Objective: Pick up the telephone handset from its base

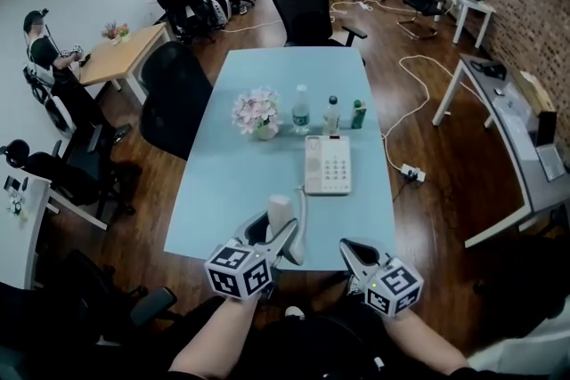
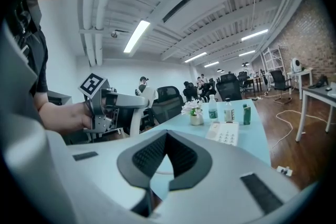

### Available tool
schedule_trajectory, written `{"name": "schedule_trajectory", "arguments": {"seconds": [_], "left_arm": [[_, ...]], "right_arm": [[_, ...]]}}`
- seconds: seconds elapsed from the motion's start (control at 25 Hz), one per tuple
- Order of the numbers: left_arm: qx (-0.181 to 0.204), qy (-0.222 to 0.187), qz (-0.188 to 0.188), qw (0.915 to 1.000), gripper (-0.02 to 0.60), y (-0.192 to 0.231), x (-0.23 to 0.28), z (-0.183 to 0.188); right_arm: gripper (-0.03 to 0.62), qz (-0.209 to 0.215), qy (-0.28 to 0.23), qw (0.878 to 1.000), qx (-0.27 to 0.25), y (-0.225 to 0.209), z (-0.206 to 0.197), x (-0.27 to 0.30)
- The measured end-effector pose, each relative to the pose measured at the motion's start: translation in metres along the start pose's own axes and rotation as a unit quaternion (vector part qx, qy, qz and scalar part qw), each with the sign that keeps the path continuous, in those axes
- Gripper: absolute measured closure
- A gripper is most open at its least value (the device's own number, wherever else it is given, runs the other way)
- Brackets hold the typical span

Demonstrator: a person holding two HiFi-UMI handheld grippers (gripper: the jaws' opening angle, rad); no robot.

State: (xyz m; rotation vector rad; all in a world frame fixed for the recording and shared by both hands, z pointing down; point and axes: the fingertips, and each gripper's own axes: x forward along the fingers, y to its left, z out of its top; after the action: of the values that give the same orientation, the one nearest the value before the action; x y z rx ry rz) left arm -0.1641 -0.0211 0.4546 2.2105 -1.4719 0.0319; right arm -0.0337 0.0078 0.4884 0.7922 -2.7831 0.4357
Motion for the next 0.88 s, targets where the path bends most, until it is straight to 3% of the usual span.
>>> {"name": "schedule_trajectory", "arguments": {"seconds": [0.88], "left_arm": [[-0.005, -0.014, 0.012, 0.9998, 0.341, -0.002, -0.009, 0.000]], "right_arm": [[0.582, 0.021, 0.006, 1.000, -0.021, 0.013, 0.000, 0.004]]}}
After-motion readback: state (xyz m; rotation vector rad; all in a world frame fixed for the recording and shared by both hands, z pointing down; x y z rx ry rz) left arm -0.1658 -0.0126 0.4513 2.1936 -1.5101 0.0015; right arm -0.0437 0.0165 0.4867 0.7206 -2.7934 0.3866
